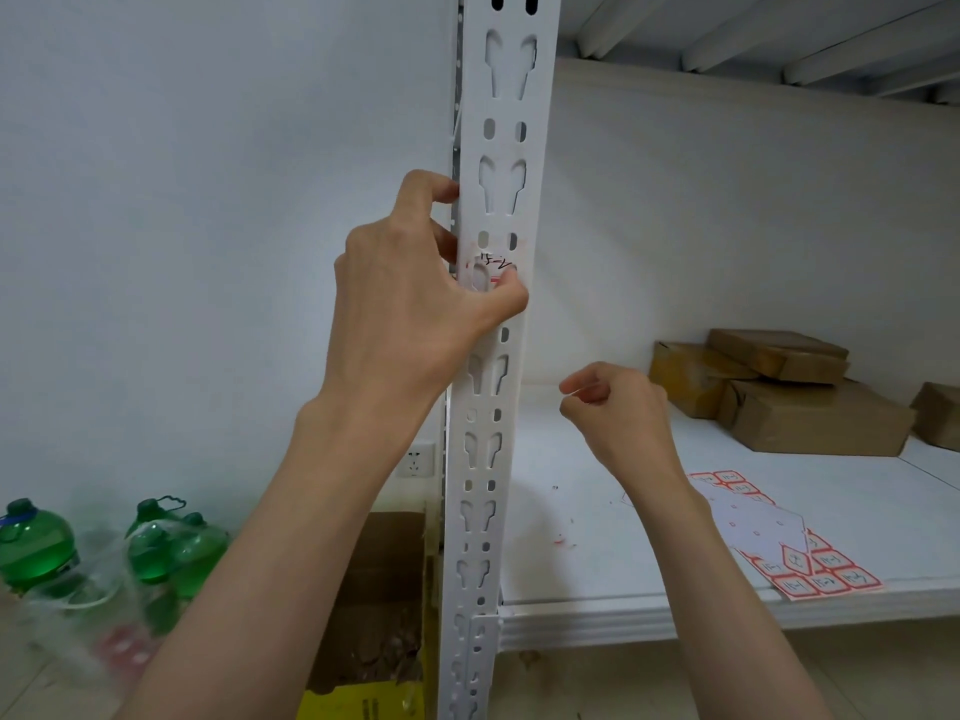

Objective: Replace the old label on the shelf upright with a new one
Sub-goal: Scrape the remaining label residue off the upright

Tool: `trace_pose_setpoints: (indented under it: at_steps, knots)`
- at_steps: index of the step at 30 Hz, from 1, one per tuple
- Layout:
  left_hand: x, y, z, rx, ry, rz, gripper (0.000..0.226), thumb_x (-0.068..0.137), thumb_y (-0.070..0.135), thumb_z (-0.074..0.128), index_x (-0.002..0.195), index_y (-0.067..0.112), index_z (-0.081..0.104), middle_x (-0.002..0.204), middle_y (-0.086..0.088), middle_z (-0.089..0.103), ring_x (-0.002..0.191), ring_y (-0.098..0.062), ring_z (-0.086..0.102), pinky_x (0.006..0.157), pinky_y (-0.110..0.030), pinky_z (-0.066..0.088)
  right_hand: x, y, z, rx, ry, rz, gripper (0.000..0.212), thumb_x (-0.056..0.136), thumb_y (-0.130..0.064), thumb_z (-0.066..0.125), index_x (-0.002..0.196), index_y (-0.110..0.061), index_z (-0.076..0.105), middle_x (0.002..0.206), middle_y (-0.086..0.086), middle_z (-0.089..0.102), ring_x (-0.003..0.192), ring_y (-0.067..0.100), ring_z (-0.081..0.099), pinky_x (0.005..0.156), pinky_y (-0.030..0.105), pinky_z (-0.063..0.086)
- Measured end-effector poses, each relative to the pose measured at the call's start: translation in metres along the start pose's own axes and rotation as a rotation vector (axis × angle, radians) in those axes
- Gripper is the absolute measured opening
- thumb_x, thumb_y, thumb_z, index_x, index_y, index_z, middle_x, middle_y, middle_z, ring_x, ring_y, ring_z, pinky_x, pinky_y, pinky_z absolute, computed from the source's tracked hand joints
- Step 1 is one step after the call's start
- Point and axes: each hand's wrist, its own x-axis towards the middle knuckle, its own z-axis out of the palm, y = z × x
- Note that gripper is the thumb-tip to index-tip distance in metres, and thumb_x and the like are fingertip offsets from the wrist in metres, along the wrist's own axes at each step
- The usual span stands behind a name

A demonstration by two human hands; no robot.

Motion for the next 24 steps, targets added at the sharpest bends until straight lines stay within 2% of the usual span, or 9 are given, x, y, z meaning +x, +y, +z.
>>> trace_pose_setpoints:
  at_steps: [4,6,8,10,13,18,24]
  knots:
    - [0.002,0.000,0.002,0.036,-0.022,0.012,0.057,0.075,0.035,0.081,0.123,0.020,0.053,0.094,0.011,0.067,0.074,-0.010,0.068,0.076,-0.022,0.054,-0.002,-0.003,0.004,0.029,-0.010,-0.008,0.016,0.086,-0.008,0.064,0.098,-0.015,0.073,0.082,-0.004,0.068,0.069,0.006,0.060,0.054,0.018,0.042]
    - [0.004,-0.001,0.002,0.038,-0.037,0.012,0.058,0.076,0.036,0.081,0.122,0.020,0.051,0.094,0.013,0.063,0.069,-0.007,0.065,0.067,-0.009,0.047,-0.002,-0.005,0.004,0.027,-0.009,-0.009,0.017,0.086,-0.009,0.064,0.098,-0.017,0.073,0.084,-0.003,0.069,0.069,0.006,0.061,0.055,0.018,0.043]
    - [0.005,-0.002,0.003,0.041,-0.038,0.017,0.057,0.076,0.037,0.080,0.121,0.021,0.049,0.093,0.014,0.061,0.064,-0.002,0.061,0.058,-0.002,0.042,-0.001,-0.007,0.003,0.014,-0.006,-0.020,0.017,0.088,-0.010,0.064,0.100,-0.019,0.072,0.089,-0.001,0.071,0.070,0.003,0.056,0.055,0.015,0.039]
    - [0.006,-0.003,0.003,0.051,-0.025,0.034,0.057,0.074,0.037,0.079,0.119,0.020,0.049,0.091,0.014,0.063,0.063,-0.001,0.060,0.056,-0.004,0.041,-0.001,-0.009,0.001,0.002,-0.005,-0.023,0.017,0.090,-0.011,0.063,0.103,-0.020,0.071,0.092,-0.001,0.070,0.069,0.000,0.049,0.052,0.008,0.033]
    - [0.007,-0.004,0.005,0.079,-0.011,0.068,0.059,0.072,0.038,0.078,0.119,0.018,0.049,0.089,0.012,0.064,0.067,-0.009,0.062,0.060,-0.007,0.039,-0.002,-0.009,0.000,-0.005,-0.008,-0.028,0.017,0.091,-0.012,0.064,0.104,-0.020,0.072,0.089,-0.003,0.069,0.067,-0.001,0.048,0.048,0.007,0.033]
    - [0.008,-0.005,0.006,0.120,0.017,0.100,0.057,0.069,0.037,0.076,0.115,0.017,0.050,0.083,0.014,0.065,0.067,-0.012,0.062,0.061,-0.007,0.036,-0.001,-0.005,0.002,0.015,-0.011,-0.009,0.015,0.087,-0.012,0.066,0.098,-0.018,0.073,0.079,-0.005,0.068,0.065,0.006,0.058,0.053,0.019,0.039]
    - [0.009,-0.007,0.004,0.130,-0.008,0.124,0.056,0.071,0.037,0.076,0.117,0.017,0.051,0.081,0.013,0.065,0.069,-0.014,0.068,0.072,-0.024,0.049,0.001,0.002,0.004,0.048,-0.032,0.020,0.013,0.086,-0.012,0.065,0.095,-0.018,0.073,0.078,-0.003,0.068,0.062,0.009,0.057,0.054,0.022,0.039]
